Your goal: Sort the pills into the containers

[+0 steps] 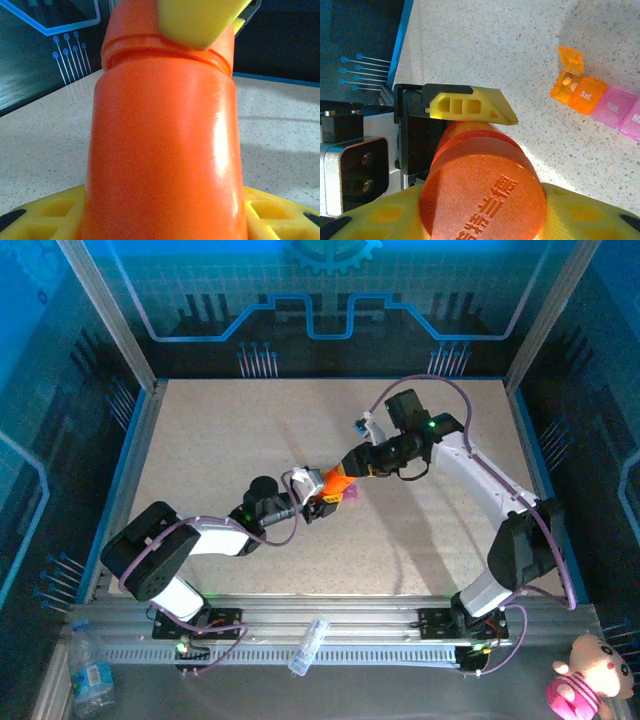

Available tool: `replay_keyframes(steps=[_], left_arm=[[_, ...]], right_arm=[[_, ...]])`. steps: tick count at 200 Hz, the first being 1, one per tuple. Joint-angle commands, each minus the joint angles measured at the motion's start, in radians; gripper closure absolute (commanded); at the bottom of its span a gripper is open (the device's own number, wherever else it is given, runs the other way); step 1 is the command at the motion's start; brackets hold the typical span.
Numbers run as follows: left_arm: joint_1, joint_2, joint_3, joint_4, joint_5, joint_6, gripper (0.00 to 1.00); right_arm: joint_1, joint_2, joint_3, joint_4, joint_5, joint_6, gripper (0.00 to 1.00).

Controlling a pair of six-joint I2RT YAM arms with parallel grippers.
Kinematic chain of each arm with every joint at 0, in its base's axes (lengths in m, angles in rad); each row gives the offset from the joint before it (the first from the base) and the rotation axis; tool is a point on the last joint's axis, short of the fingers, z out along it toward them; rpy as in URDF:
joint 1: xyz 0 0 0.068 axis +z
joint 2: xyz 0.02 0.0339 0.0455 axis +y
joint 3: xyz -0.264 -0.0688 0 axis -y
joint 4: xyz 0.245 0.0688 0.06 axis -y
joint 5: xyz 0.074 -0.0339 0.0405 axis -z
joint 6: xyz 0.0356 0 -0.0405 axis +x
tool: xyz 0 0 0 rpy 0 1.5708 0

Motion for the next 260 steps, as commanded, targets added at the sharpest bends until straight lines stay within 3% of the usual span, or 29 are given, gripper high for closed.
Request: replay_keyframes(steps=[1, 90, 202, 260], left_arm=[[-0.027, -0.001, 0.008, 0.201, 0.007, -0.009, 1.0], [-0.027, -0.025, -0.011, 0.258, 0.075, -0.079, 1.0], [-0.026, -0.028, -0.005, 0.257, 0.041, -0.085, 1.0], [-0.027, -0.012, 0.003, 0.269, 0.011, -0.089, 1.0]], right_arm=[[0.027, 0.011, 0.029, -0.036, -0.016, 0.029, 0.46], [-0.033, -0.011, 0.027, -0.031, -0.085, -0.005, 0.43], [-0.034, -0.059, 0.027, -0.012, -0.09, 0.019, 0.4], [-0.034, -0.091, 0.044, -0.017, -0.082, 0.025, 0.33]])
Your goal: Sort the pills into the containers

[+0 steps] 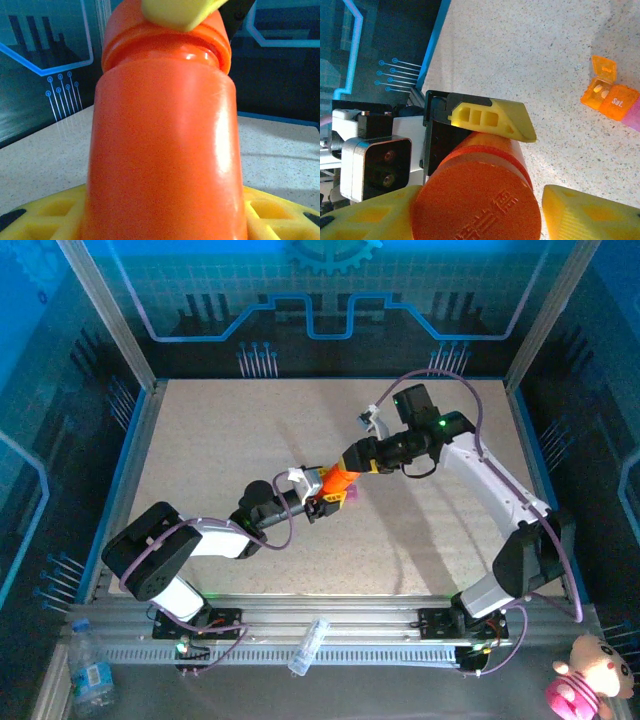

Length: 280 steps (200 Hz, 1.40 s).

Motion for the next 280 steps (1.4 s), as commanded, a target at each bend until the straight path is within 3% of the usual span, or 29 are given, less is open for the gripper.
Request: replay_keyframes(steps=[1, 65, 110, 280], left_arm=[[-0.007, -0.016, 0.023, 0.087, -0.019, -0.01, 1.0], [-0.007, -0.001, 0.03, 0.087, -0.022, -0.012, 1.0], [-0.007, 0.003, 0.032, 0.089, -0.017, -0.013, 1.0], [-0.007, -0.005, 0.038, 0.091, -0.017, -0.018, 1.0]], right_arm=[[-0.014, -0.034, 0.022, -0.004, 0.009, 0.009, 0.33], [-0.015, -0.057, 0.041, -0.002, 0.008, 0.012, 0.24], [-0.015, -0.052, 0.065, -0.006, 0.002, 0.015, 0.23], [0.03, -0.016, 0.033, -0.022, 0.053, -0.011, 0.45]])
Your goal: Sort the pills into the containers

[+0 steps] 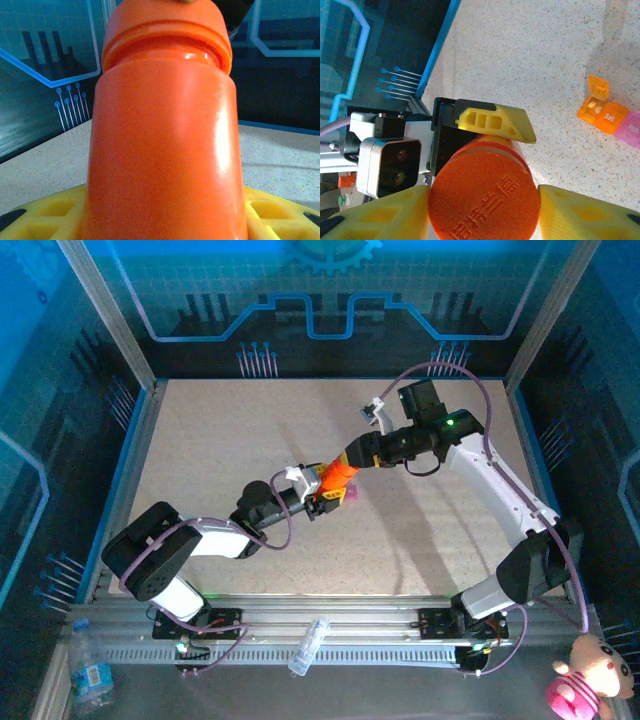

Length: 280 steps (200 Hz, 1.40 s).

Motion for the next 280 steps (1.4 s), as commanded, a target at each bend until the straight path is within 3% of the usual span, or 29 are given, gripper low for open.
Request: replay_keyframes(steps=[1, 75, 163, 256, 280], left_arm=[[-0.007, -0.005, 0.037, 0.053, 0.003, -0.018, 1.0], [-0.007, -0.003, 0.039, 0.068, -0.008, -0.022, 1.0], [-0.014, -0.022, 0.04, 0.052, -0.077, 0.055, 1.0], [-0.013, 0.028, 0.019, 0.12, -0.099, 0.011, 1.0], [-0.013, 0.024, 0.025, 0.12, -0.092, 0.001, 1.0]], right_arm=[[0.029, 0.014, -0.002, -0.023, 0.022, -0.014, 0.45], [0.136, 0.011, -0.014, -0.044, 0.207, 0.028, 0.47], [0.149, 0.005, -0.075, 0.091, 0.179, 0.199, 0.47], [0.101, -0.04, 0.063, 0.012, 0.209, 0.157, 0.35], [0.078, -0.06, 0.089, 0.002, 0.202, 0.142, 0.27]])
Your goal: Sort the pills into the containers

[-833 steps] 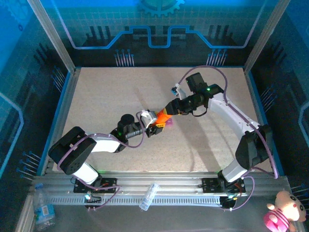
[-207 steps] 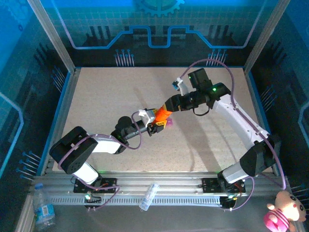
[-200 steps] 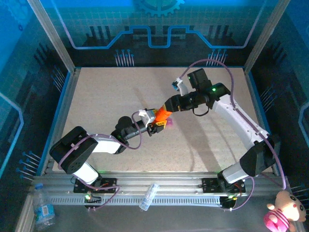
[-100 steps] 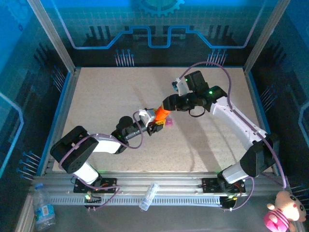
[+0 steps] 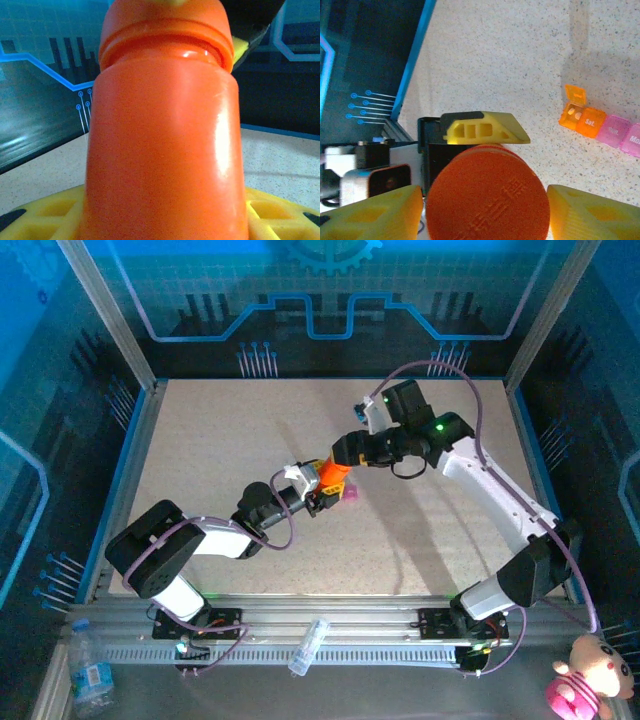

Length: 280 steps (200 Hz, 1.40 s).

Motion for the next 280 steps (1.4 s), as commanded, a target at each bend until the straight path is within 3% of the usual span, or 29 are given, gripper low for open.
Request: replay_keyframes(steps=[1, 28, 101, 157, 280], left_arm=[[-0.006, 0.003, 0.025, 0.072, -0.004, -0.007, 1.0], [-0.007, -0.003, 0.035, 0.072, 0.022, -0.055, 1.0], [-0.006, -0.033, 0.086, 0.072, 0.107, -0.292, 1.0], [-0.008, -0.044, 0.128, 0.072, 0.145, -0.428, 1.0], [-0.019, -0.043, 0.141, 0.072, 0.146, -0.42, 1.0]], right_arm=[[-0.026, -0.05, 0.05, -0.039, -0.023, -0.026, 0.26], [-0.048, -0.095, 0.049, -0.024, -0.043, -0.06, 0.17], [-0.167, -0.279, -0.183, 0.306, -0.145, -0.066, 0.15], [-0.174, -0.262, -0.246, 0.436, -0.214, -0.021, 0.09], [-0.119, -0.174, -0.22, 0.407, -0.196, -0.024, 0.11]])
